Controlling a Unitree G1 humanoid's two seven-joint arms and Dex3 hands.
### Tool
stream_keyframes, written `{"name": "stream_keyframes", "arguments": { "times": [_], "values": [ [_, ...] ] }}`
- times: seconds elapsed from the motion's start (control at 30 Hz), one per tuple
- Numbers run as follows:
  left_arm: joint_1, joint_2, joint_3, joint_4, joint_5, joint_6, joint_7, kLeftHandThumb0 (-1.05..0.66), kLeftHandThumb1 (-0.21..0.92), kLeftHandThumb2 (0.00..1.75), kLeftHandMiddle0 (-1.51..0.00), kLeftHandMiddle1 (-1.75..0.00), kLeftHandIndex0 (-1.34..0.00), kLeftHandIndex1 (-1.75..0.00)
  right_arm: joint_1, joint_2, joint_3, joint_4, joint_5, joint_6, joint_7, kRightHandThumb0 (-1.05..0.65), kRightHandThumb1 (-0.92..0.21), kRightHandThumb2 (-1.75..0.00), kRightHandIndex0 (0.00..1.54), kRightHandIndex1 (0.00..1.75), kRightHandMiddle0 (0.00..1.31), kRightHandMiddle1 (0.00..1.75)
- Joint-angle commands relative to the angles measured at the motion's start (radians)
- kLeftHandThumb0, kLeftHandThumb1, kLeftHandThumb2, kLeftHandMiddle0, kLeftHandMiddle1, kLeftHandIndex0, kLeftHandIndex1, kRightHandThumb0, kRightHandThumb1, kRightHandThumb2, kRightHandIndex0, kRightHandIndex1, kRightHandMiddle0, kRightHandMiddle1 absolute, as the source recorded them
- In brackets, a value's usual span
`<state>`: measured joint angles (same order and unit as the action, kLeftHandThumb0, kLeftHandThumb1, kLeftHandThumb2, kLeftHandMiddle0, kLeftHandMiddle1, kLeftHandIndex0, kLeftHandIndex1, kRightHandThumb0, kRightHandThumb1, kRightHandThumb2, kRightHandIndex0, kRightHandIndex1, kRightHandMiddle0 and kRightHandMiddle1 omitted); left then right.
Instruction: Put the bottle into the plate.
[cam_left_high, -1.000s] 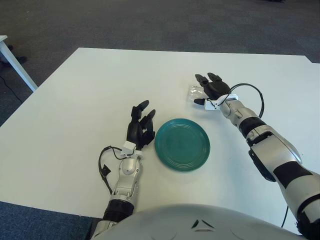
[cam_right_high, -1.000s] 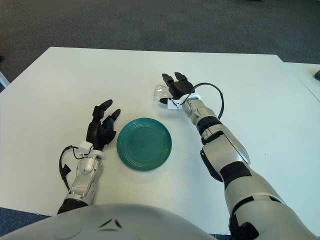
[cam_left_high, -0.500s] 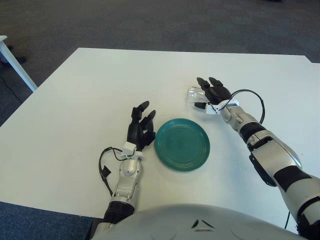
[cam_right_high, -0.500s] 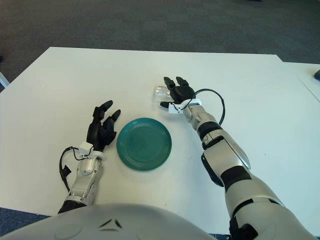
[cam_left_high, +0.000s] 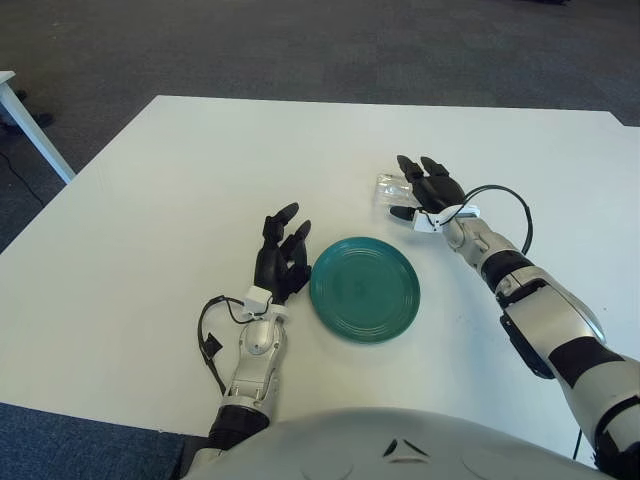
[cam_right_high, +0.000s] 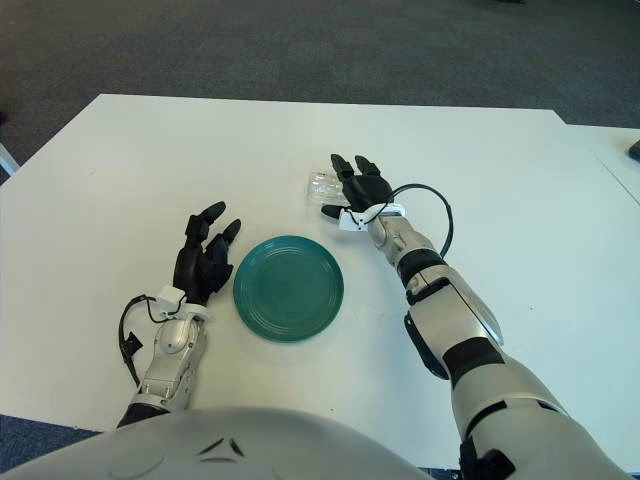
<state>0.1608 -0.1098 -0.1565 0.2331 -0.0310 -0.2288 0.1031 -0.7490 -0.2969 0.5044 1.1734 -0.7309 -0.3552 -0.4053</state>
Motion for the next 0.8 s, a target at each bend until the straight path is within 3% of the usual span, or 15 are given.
{"name": "stream_keyframes", "arguments": {
  "times": [0.0, 0.47, 0.6, 0.77],
  "values": [
    [0.040, -0.049, -0.002, 0.036, -0.009, 0.022, 0.004, -0.83, 0.92, 0.67, -0.64, -0.04, -0.13, -0.79, 0.031, -0.011, 0.001, 0.024, 0.007, -0.002, -0.008, -1.05, -0.92, -0.60, 0.04, 0.01, 0.05, 0.03],
    [0.040, -0.054, -0.007, 0.040, -0.002, 0.002, 0.016, -0.87, 0.92, 0.71, -0.61, -0.02, -0.12, -0.77, 0.040, -0.014, 0.007, 0.051, 0.006, -0.014, -0.061, -1.05, -0.92, -0.53, 0.13, 0.02, 0.13, 0.11],
    [0.040, -0.057, -0.008, 0.042, -0.004, -0.002, 0.018, -0.88, 0.92, 0.70, -0.62, -0.02, -0.13, -0.78, 0.042, -0.013, 0.000, 0.057, 0.012, -0.022, -0.085, -1.03, -0.92, -0.44, 0.29, 0.01, 0.04, 0.55],
    [0.044, -0.061, -0.008, 0.039, -0.009, -0.002, 0.020, -0.88, 0.92, 0.69, -0.63, -0.02, -0.14, -0.79, 0.042, -0.008, -0.013, 0.066, 0.025, -0.029, -0.122, -0.97, -0.92, -0.34, 0.44, 0.05, 0.07, 0.79]
  ]
}}
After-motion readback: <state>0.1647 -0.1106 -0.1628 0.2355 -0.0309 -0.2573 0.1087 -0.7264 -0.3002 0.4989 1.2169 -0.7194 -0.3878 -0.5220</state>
